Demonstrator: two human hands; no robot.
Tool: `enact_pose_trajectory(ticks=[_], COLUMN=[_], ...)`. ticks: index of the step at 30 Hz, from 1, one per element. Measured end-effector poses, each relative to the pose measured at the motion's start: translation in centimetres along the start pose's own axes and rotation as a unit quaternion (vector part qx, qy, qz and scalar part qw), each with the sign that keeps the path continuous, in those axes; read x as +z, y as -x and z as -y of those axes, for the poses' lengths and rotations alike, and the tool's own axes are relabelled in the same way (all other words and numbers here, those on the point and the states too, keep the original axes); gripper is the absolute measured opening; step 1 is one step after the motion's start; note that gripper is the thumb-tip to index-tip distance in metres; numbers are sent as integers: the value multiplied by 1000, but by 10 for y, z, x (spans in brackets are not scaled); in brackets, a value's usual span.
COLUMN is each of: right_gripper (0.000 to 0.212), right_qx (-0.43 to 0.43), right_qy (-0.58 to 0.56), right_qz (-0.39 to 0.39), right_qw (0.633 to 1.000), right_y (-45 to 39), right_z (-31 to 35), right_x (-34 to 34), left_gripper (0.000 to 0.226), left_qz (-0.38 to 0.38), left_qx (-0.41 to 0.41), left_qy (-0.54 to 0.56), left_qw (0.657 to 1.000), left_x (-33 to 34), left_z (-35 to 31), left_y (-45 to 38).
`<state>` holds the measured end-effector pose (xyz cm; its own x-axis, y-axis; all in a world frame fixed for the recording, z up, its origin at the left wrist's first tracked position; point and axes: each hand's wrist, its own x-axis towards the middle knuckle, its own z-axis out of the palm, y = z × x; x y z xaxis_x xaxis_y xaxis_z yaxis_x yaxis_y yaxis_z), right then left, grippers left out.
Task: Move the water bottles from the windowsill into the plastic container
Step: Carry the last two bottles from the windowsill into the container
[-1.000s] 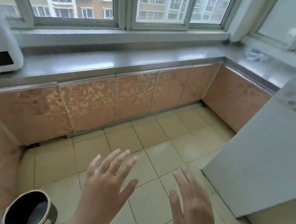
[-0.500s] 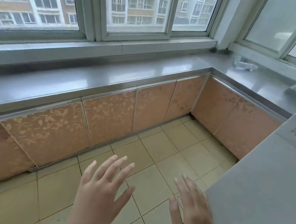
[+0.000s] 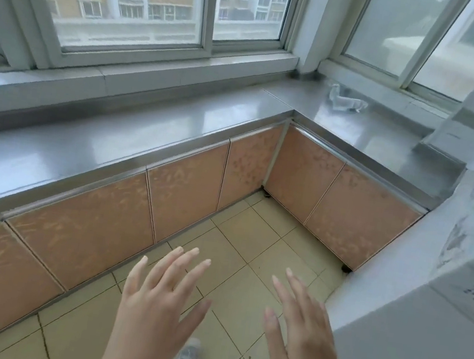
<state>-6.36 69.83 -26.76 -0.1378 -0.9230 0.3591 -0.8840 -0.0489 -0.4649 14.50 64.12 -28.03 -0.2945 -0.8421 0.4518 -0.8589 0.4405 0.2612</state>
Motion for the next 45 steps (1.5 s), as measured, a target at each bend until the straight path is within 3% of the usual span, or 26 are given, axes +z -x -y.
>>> enact_pose_trajectory(ticks=[3, 10, 17, 26, 31, 45], right_gripper=[50, 52, 53, 55, 46, 55], right_qx=[19, 56, 96, 118, 105, 154], right_qy=[20, 37, 43, 41, 54, 85], right_qz=[-6, -51, -67, -66, -50, -30], right_qw=[1000, 996, 992, 990, 992, 984], right_y=[-59, -194, -292, -446, -525, -735], right_z=[-21, -49, -107, -226, -281, -417], right_x=[18, 35, 47, 44, 34, 62], left_gripper=[46, 46, 48, 48, 48, 49], left_qz=[5, 12, 50, 73, 86, 115], left_qx=[18, 104, 125, 139, 133, 104], left_qy=[18, 20, 39, 53, 43, 63], left_qw=[1000, 994, 990, 986, 987, 986], left_x=[36, 86, 151, 251, 290, 436], left_z=[14, 35, 24, -34, -58, -65], left_y=[-65, -223, -341, -503, -583, -804])
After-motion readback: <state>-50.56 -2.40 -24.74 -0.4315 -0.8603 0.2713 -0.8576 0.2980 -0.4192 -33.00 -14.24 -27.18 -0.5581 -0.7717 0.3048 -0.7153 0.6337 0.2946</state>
